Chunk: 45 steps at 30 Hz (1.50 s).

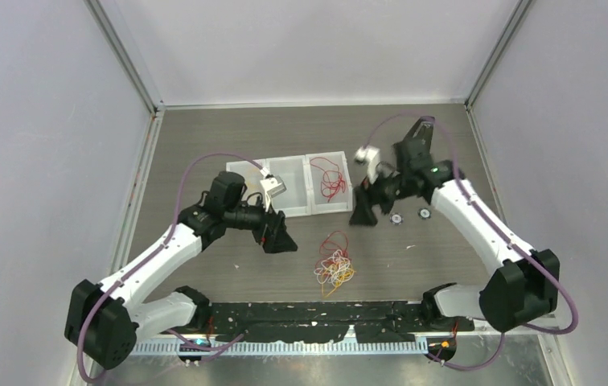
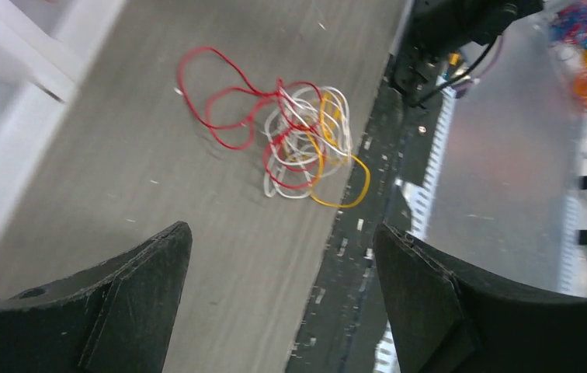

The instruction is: Untangle the cables

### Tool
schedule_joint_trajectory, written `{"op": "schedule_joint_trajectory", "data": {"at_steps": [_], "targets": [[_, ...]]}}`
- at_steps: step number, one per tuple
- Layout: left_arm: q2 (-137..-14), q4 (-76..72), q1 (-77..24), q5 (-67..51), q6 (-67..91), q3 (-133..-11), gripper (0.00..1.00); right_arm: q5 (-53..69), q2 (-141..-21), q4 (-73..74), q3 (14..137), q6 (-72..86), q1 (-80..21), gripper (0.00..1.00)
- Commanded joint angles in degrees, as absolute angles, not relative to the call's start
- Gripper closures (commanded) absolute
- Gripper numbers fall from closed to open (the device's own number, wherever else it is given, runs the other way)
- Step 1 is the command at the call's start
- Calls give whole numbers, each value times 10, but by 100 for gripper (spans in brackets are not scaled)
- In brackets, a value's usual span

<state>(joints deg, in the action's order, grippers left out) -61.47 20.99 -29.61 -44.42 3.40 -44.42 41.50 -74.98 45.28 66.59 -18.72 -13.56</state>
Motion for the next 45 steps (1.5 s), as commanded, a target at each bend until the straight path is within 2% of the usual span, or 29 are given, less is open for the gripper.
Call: {"op": "schedule_joint_trajectory", "data": {"at_steps": [1, 6, 11, 16, 18, 19, 20, 21, 23, 25, 29, 32, 35, 41, 45], "targets": [[-608, 98, -300, -518, 138, -410, 12, 423, -731, 529, 579, -287, -274, 13], [-556, 88, -291, -482, 151, -386, 8, 343, -744, 422, 534, -293, -373, 8], [-487, 119, -236, -444, 134, -392, 1, 277, -842, 392, 542, -309, -448, 8], [-461, 170, -217, -407, 119, -397, 1, 257, -896, 374, 528, -329, -464, 18], [-459, 157, -210, -396, 149, -384, 2, 241, -900, 356, 517, -338, -468, 28], [-459, 141, -203, -395, 169, -376, 3, 235, -897, 338, 513, -339, -468, 41], [-462, 126, -197, -399, 190, -367, 5, 222, -890, 331, 510, -339, -467, 50], [-468, 111, -192, -411, 208, -362, 8, 215, -885, 322, 514, -339, -465, 72], [-481, 98, -191, -440, 222, -362, 17, 234, -848, 306, 518, -336, -449, 91], [-498, 96, -191, -463, 227, -366, 28, 270, -784, 283, 509, -339, -425, 94], [-515, 86, -209, -488, 214, -381, 45, 311, -647, 269, 483, -411, -410, 95], [-536, 72, -241, -498, 214, -400, 53, 334, -581, 273, 475, -453, -410, 95], [-548, 38, -265, -508, 235, -401, 60, 352, -563, 262, 486, -424, -409, 95], [-534, -43, -270, -539, 215, -377, 58, 419, -518, 185, 467, -304, -397, 95], [-494, -20, -292, -555, 80, -363, 52, 450, -513, 169, 465, -240, -396, 94]]}}
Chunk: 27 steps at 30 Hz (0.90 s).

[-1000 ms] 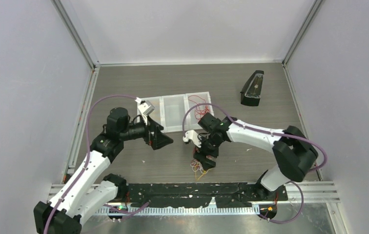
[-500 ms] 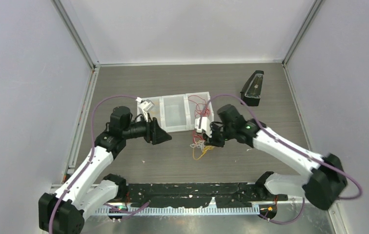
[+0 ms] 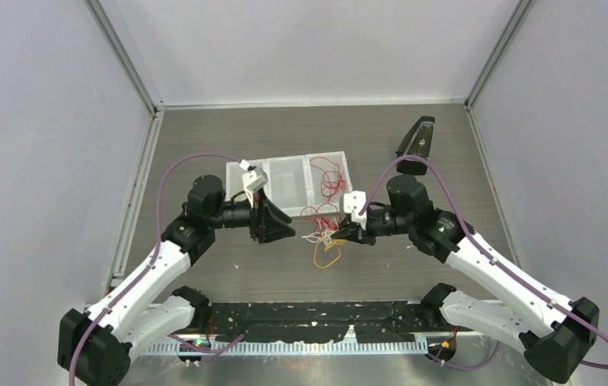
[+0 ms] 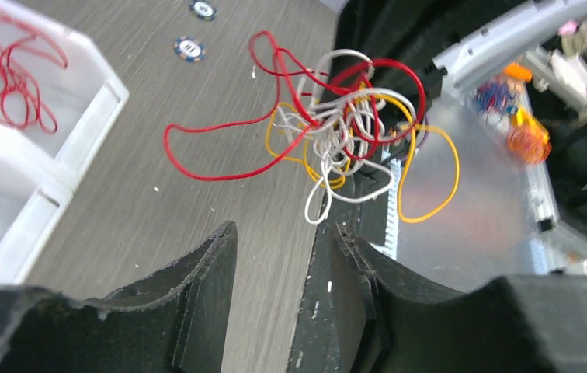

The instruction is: Untangle the cables

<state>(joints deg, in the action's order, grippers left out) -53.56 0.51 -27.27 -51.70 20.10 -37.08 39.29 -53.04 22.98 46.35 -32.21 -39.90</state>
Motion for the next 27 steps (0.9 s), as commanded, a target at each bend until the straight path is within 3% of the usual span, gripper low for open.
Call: {"op": "schedule_joint_trajectory", "data": {"at_steps": [1, 3, 11, 27], "targets": [[-486, 6, -295, -555, 34, -366, 52, 464, -513, 164, 467, -214, -395, 95], [-476, 59, -295, -560, -51, -375, 51, 485, -512, 154, 468, -175, -395, 94], [-445, 61, -346, -539, -101, -382, 49, 506, -513, 102, 458, -78, -394, 94], [-474, 40, -381, -498, -55, -418, 51, 502, -525, 84, 451, -61, -394, 95]]}}
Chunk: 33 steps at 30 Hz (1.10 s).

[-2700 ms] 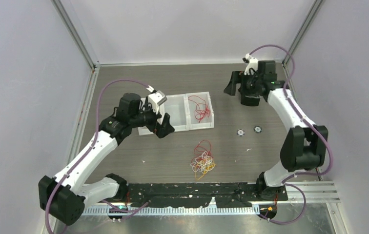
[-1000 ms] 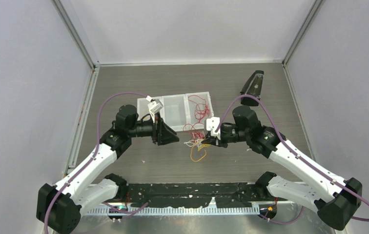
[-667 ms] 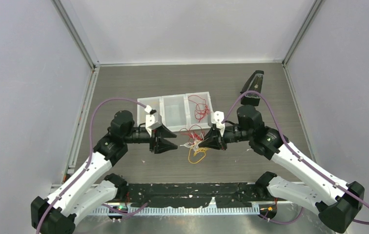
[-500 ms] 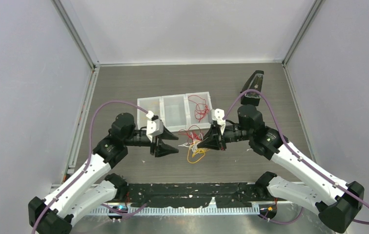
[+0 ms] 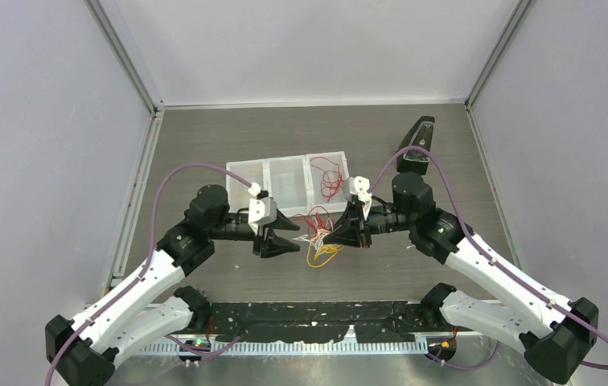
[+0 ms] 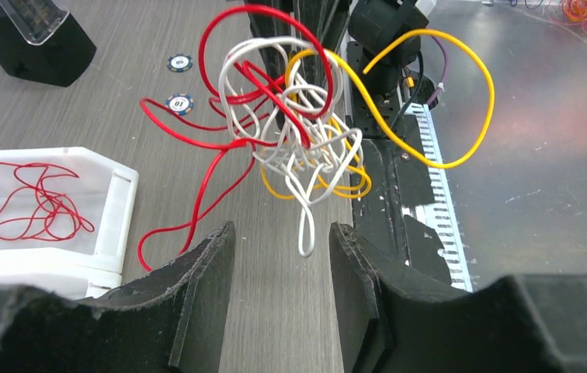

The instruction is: Untangle the cables

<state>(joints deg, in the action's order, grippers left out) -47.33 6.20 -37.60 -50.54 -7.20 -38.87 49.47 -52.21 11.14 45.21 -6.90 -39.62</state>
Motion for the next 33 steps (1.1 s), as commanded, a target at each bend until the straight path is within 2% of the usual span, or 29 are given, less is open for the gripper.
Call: {"op": "schedule_joint_trajectory", "data": {"at_steps": [1, 3, 6, 7, 8, 9, 14, 20, 25, 33], "targets": [[-474, 39, -382, -497, -53, -420, 52, 501, -524, 84, 451, -61, -394, 95], [-476, 40, -383, -492, -53, -419, 57, 500, -523, 84, 451, -61, -394, 95], [-477, 45, -383, -489, -56, -421, 68, 501, -523, 83, 453, -58, -394, 95], [-477, 46, -383, -492, -55, -421, 74, 500, -522, 83, 453, -57, -394, 95], [-478, 48, -383, -492, -55, -421, 95, 498, -521, 83, 453, -55, -393, 95], [-476, 55, -383, -487, -54, -423, 100, 498, -520, 84, 453, -48, -390, 95], [-453, 101, -376, -446, -56, -415, 100, 529, -518, 91, 452, -6, -322, 85], [-414, 137, -341, -402, -4, -404, 100, 578, -514, 125, 436, 22, -222, 90], [-398, 162, -232, -434, 57, -421, 100, 605, -526, 209, 437, -20, -125, 87], [-391, 180, -90, -464, 105, -495, 100, 614, -607, 391, 491, -189, 52, 90]]}}
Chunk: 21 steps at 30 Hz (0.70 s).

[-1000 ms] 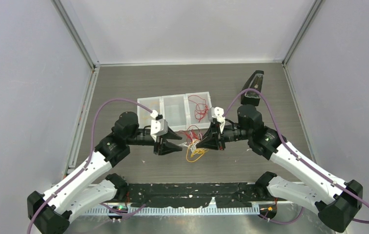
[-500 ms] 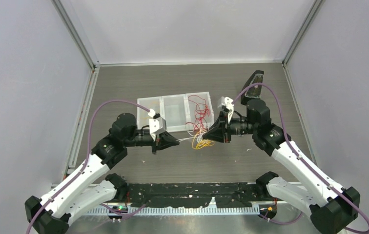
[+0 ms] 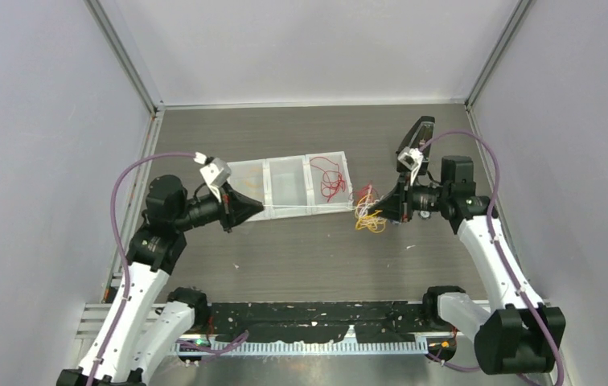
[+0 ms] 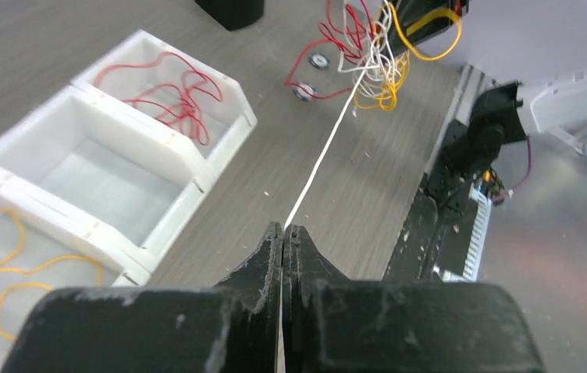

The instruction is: Untangle the cables

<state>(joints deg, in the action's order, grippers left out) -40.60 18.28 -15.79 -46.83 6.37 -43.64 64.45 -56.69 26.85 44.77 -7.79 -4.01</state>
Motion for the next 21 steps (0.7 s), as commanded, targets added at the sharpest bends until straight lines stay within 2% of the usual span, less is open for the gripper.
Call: {"op": "schedule_joint_trajectory", "data": {"at_steps": [1, 7, 14, 16, 18, 19, 21], "targets": [[-391, 176, -73, -465, 115, -502, 100, 609, -616, 415, 498, -212, 62, 90], [-405, 140, 65, -504, 178, -532, 100, 607, -720, 561, 564, -349, 182, 86], [-418, 140, 122, -521, 178, -543, 100, 617, -803, 683, 617, -470, 227, 84], [-424, 133, 121, -557, 174, -542, 100, 626, -801, 695, 618, -487, 229, 93], [-429, 150, 83, -582, 149, -543, 100, 657, -792, 722, 617, -519, 228, 94], [-429, 171, 54, -577, 125, -543, 96, 671, -784, 748, 620, -531, 223, 94], [-425, 205, -28, -547, 67, -538, 66, 703, -774, 814, 636, -612, 199, 94]]}}
